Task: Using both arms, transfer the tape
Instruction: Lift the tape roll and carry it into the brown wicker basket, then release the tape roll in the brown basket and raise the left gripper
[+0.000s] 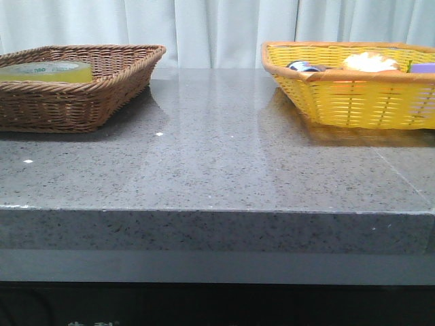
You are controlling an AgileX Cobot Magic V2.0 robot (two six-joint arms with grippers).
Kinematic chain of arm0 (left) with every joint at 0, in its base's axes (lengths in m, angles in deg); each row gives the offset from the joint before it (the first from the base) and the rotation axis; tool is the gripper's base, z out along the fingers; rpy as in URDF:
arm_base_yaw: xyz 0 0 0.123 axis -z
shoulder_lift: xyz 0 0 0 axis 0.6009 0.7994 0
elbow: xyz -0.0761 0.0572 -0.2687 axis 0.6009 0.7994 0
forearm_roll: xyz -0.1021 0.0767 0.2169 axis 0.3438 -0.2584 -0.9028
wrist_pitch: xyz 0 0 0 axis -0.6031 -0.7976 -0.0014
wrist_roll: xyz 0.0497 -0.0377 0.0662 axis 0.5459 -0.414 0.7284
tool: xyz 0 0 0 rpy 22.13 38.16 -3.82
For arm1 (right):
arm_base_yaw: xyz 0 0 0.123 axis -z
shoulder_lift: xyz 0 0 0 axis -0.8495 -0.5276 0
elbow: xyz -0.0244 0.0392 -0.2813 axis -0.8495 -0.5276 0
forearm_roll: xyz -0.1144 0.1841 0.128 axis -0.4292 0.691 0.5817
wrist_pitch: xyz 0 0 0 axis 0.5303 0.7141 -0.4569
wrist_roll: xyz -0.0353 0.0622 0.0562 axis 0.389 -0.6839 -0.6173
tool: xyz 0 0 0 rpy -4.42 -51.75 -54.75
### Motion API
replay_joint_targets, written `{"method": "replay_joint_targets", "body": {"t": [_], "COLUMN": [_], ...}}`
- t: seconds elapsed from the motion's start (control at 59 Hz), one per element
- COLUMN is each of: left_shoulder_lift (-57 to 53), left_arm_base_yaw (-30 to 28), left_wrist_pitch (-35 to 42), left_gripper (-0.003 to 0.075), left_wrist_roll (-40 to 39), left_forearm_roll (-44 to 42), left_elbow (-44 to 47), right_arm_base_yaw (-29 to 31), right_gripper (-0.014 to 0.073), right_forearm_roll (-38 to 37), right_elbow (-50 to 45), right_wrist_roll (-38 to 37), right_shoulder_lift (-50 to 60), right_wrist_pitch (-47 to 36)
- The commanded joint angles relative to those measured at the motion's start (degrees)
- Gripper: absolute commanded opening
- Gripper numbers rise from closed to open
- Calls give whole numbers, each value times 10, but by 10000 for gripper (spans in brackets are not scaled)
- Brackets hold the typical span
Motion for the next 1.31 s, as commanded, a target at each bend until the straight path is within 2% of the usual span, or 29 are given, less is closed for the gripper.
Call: {"method": "replay_joint_targets", "body": {"t": [0.0, 0.237, 0.39, 0.594, 0.831, 1.069, 1.289], "left_shoulder_lift": [-53, -196, -301, -450, -640, -779, -822], "left_arm_base_yaw": [0, 0, 0, 0, 0, 0, 0], "left_wrist_pitch": [53, 168, 206, 211, 202, 177, 177], "left_gripper": [-20, -20, -20, -20, -20, -20, -20], "left_wrist_roll": [4, 4, 4, 4, 4, 4, 4], "left_forearm_roll": [6, 6, 6, 6, 6, 6, 6], "left_elbow": [8, 173, 285, 411, 516, 589, 601], "right_arm_base_yaw": [4, 4, 4, 4, 4, 4, 4], "right_gripper": [-70, -70, -70, -70, -70, -70, -70], "right_forearm_roll": [0, 0, 0, 0, 0, 0, 0], "right_elbow": [14, 14, 14, 14, 14, 14, 14], "right_wrist_roll": [4, 4, 4, 4, 4, 4, 4], "right_shoulder_lift": [-1, -1, -1, -1, -1, -1, -1], "right_wrist_pitch": [-50, -50, -49, -49, -49, -49, -49]}}
